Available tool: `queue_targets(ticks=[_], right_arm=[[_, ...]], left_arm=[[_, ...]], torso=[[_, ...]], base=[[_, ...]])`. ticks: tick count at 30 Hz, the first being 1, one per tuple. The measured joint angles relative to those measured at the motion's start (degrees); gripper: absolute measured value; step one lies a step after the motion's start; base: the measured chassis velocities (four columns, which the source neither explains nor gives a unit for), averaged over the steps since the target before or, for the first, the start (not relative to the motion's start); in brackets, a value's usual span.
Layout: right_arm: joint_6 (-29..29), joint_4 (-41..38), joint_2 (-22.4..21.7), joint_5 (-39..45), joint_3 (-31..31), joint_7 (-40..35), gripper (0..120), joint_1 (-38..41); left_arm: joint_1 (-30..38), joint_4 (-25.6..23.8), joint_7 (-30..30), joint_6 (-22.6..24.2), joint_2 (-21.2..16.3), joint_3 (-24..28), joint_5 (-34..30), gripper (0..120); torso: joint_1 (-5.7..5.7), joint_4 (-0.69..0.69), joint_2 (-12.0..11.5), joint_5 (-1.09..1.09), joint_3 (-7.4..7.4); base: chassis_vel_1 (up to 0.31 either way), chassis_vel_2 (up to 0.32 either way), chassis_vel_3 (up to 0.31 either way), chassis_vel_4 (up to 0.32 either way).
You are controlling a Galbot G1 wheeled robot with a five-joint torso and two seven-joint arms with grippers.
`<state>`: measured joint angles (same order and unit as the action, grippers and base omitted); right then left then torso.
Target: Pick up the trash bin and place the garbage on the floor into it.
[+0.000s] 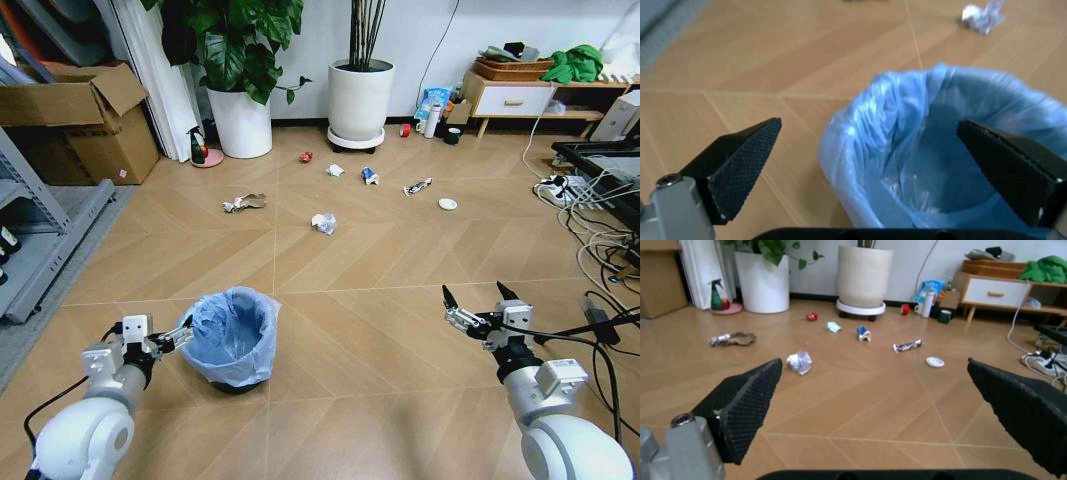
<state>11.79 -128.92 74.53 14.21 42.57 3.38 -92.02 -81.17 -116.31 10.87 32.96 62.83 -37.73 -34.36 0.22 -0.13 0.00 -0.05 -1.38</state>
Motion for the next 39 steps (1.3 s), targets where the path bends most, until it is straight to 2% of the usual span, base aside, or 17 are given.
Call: queue_targets(ticks=[9, 13, 24, 35, 39], right_arm=[[0.57, 2.18, -1.34, 0.41, -0.76, -0.15, 100, 0.71], [0.57, 2.77, -1.35, 0.39, -0.79, -0.15, 100, 1.05], [0.16, 3.24, -0.31, -0.16, -0.85, -0.10, 100, 1.18], [-0.58, 3.45, 0.52, -0.91, -0.48, 0.01, 100, 0.92], [-0.61, 3.40, 0.33, -0.90, -0.01, 0.02, 100, 0.76]], left_arm=[[9.71, 8.76, 0.38, 3.60, -2.50, 3.82, -4.65, 100], [12.20, 10.84, 0.78, 5.14, -3.82, 5.49, -6.68, 100], [16.73, 18.53, 1.11, 6.86, -5.74, 9.99, -5.95, 100], [18.07, 21.34, 0.24, 7.85, -5.76, 10.60, -6.35, 97], [18.77, 22.15, 0.29, 7.85, -5.49, 11.46, -6.57, 88]], torso=[[0.00, 0.00, 0.00, 0.01, 0.00], [0.00, 0.00, 0.00, 0.01, 0.00], [0.00, 0.00, 0.00, 0.01, 0.00], [0.00, 0.01, 0.00, 0.01, 0.01], [0.00, 0.00, 0.00, 0.01, 0.01]], base=[[0.000, 0.000, 0.000, 0.000], [0.000, 0.000, 0.000, 0.000], [0.000, 0.000, 0.000, 0.000], [0.000, 0.000, 0.000, 0.000], [0.000, 0.000, 0.000, 0.000]])
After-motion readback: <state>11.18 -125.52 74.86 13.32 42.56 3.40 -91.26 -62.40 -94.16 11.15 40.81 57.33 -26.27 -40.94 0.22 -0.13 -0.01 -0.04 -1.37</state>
